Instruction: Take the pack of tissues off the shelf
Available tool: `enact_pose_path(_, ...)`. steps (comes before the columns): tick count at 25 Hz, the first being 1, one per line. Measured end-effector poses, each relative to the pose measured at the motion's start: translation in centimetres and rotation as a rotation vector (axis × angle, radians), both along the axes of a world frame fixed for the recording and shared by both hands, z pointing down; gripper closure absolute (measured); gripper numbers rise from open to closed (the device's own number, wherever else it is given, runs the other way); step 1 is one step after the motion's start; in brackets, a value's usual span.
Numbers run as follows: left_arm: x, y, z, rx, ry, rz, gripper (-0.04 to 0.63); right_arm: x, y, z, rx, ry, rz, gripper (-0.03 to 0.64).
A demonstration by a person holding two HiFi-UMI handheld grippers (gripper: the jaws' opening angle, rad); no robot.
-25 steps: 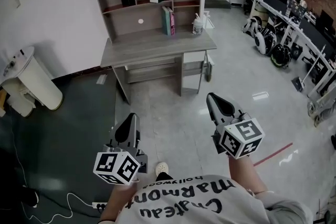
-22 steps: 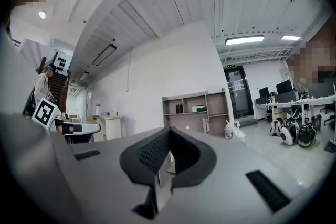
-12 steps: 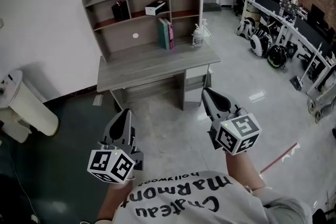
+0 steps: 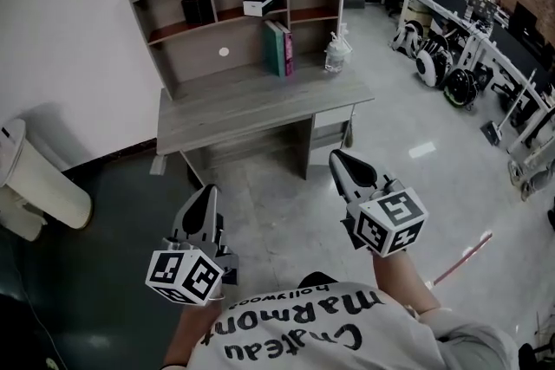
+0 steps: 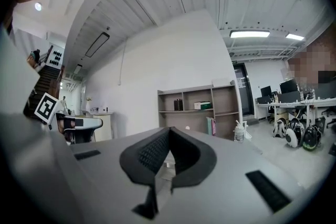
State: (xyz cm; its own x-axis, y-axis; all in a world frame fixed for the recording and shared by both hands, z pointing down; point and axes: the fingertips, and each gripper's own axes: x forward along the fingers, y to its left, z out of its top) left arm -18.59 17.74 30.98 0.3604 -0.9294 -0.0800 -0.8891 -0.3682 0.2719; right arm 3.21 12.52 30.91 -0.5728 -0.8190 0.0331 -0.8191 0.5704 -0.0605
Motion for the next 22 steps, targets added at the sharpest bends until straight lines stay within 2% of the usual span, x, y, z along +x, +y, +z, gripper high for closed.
enact_pose_path(7, -0.8, -4.7, 2.8, -0.068, 0.028, -0.028, 0.577, -0.6, -5.8, 3.0, -0.052, 0.050, -0.025, 0.609)
enact_pose_path(11, -0.1, -9.5, 2.7, -0.058, 0.037, -0.045, 0.577, -0.2, -11.1, 3.5, -0.058, 0.057, -0.053, 0.609)
enact_pose_path(16, 2.5, -16.9, 1.9, -0.055, 0.049, -0.033, 0.577, 1.1, -18.8, 2.8, -0.069, 0.034, -0.094, 0.609)
enact_pose_path(22, 5.1, -24.4, -0.4, -0.008, 0.034, -0.056, 0.577, 3.0, -26.8, 0.7, -0.042, 0.025, -0.131, 0.609)
